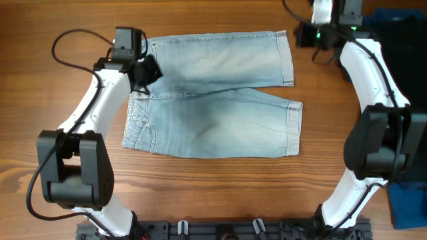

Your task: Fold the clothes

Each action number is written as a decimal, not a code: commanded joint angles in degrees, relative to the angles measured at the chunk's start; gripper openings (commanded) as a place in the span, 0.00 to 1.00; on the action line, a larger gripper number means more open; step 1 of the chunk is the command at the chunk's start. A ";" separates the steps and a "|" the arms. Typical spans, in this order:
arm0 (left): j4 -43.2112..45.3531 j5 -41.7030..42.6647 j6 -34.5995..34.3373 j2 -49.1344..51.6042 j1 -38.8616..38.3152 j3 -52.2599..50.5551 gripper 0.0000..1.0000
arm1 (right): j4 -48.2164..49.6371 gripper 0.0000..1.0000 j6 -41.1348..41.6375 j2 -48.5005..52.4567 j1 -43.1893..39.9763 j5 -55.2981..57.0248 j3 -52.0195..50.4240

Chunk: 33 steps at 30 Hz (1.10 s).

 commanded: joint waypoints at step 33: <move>16.76 20.52 5.55 7.04 -10.10 0.57 0.04 | 3.39 0.09 -1.25 -8.17 3.93 -28.37 -18.64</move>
